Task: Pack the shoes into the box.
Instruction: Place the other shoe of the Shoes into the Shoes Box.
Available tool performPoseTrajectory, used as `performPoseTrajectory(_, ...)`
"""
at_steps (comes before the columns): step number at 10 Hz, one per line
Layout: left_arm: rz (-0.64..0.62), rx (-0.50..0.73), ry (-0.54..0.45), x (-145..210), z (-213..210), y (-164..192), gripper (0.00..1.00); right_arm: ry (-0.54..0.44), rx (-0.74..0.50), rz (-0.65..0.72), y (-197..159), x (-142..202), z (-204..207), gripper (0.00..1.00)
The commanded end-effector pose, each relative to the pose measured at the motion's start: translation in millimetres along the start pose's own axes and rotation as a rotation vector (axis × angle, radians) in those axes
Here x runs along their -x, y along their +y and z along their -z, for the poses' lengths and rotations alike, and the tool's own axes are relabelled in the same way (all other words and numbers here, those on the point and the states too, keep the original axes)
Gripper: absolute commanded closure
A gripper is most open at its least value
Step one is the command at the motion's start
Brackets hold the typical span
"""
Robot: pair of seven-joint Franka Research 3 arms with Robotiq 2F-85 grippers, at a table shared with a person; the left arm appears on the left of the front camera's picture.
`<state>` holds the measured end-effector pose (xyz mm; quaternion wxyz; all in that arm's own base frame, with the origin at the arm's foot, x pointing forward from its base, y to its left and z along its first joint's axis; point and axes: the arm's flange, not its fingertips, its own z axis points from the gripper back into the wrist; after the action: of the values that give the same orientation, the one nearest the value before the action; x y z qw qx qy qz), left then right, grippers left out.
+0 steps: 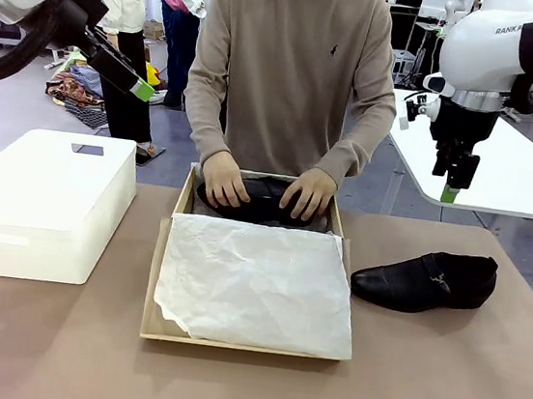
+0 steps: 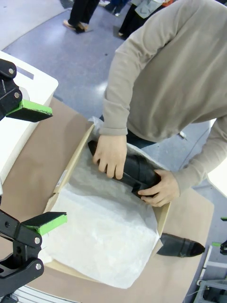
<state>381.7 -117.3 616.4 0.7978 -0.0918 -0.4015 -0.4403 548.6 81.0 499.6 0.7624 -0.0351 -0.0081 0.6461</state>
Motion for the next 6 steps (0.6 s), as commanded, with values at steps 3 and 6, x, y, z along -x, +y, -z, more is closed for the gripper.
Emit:
performPoseTrajectory(3, -0.004, 0.013, -0.012, 1.4, -1.0, 0.2, 0.0, 0.0, 0.0, 0.0, 0.0, 0.0, 0.0, 0.0)
performPoseTrajectory(6, -0.004, 0.013, -0.012, 1.4, -1.0, 0.2, 0.0, -0.05, 0.003, -0.01, 13.7, 33.7, 9.9, 0.0)
